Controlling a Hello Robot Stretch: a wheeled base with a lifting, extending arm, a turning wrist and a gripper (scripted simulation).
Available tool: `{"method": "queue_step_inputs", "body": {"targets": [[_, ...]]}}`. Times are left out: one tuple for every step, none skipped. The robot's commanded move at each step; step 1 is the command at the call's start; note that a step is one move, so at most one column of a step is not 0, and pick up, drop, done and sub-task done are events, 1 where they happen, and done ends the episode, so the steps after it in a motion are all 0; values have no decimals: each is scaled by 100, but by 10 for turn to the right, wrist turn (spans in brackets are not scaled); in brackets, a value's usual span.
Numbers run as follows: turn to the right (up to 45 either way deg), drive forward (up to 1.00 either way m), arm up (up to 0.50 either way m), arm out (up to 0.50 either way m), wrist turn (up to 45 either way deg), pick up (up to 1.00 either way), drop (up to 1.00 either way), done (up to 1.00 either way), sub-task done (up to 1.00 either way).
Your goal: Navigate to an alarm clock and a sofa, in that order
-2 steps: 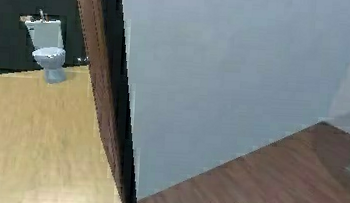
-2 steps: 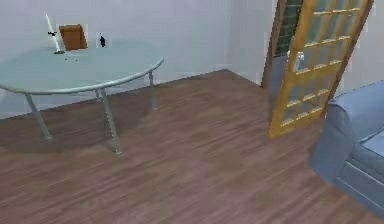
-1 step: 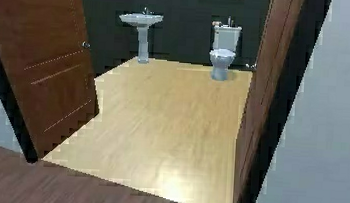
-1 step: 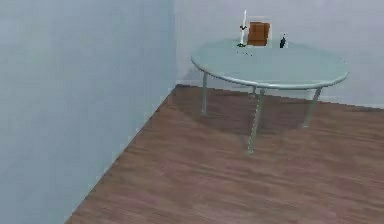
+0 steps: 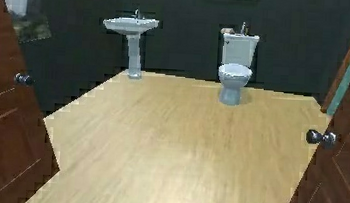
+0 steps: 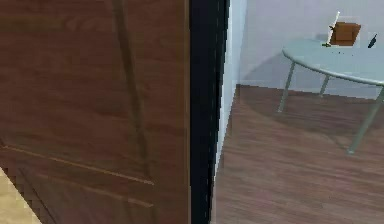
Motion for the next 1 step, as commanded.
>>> {"method": "queue_step_inputs", "body": {"targets": [[-30, 0, 0, 0, 0, 0, 0, 0, 0]]}}
